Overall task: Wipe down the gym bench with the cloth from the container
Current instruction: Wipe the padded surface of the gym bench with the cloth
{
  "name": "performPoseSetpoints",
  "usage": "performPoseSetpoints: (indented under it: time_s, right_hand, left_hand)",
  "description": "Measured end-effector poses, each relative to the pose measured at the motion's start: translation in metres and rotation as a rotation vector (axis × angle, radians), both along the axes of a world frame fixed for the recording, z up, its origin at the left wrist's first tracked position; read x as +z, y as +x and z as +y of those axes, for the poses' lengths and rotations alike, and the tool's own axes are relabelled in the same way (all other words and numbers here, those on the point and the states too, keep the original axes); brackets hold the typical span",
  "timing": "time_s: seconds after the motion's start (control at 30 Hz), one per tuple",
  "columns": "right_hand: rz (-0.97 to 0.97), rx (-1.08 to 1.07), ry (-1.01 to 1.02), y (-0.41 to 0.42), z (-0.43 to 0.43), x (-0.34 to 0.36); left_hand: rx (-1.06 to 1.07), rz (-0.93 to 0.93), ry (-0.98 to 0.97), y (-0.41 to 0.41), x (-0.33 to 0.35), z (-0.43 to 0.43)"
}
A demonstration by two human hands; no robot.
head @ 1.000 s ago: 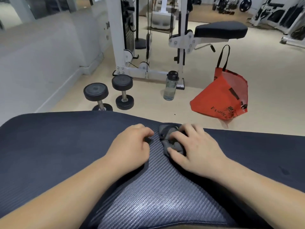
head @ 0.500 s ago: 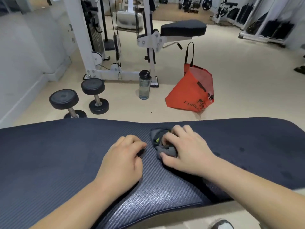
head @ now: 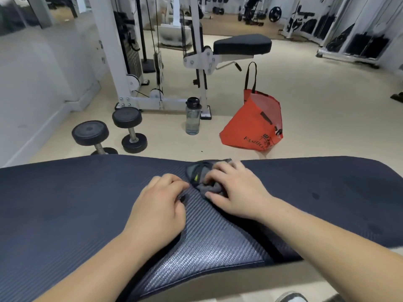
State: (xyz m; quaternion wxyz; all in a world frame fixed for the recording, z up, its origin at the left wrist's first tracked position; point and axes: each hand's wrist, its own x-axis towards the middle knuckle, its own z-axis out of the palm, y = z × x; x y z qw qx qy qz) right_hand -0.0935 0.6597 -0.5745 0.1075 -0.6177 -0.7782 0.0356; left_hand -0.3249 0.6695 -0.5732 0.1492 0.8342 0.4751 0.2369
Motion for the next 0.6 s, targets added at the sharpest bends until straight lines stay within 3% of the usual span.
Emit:
performPoseSetpoints:
  time_s: [0.1, 0.3, 0.47, 0.53, 0.6]
  right_hand:
    - [-0.034, -0.227, 0.010, 0.008, 0.020, -0.005]
    - [0.032, 0.166, -0.044, -0.018, 0.009, -0.001]
    - [-0.052, -0.314, 0.001, 0.008, 0.037, -0.001]
    - [-0.082, -0.268, 0.074, 0.002, 0.021, -0.007]
    - [-0.044, -0.082, 0.096, -0.012, -0.012, -0.008]
  left_hand:
    - [-0.006, 0.006, -0.021, -0.001, -0.002, 0.001]
    - [0.017, 0.058, -0.046, -0.006, -0.007, 0.016]
    - [0.012, 0.036, -0.054, -0.004, -0.008, 0.021]
    - [-0.028, 0.044, -0.048, -0.001, -0.008, 0.018]
    - [-0.059, 0.064, -0.035, 0.000, -0.008, 0.014]
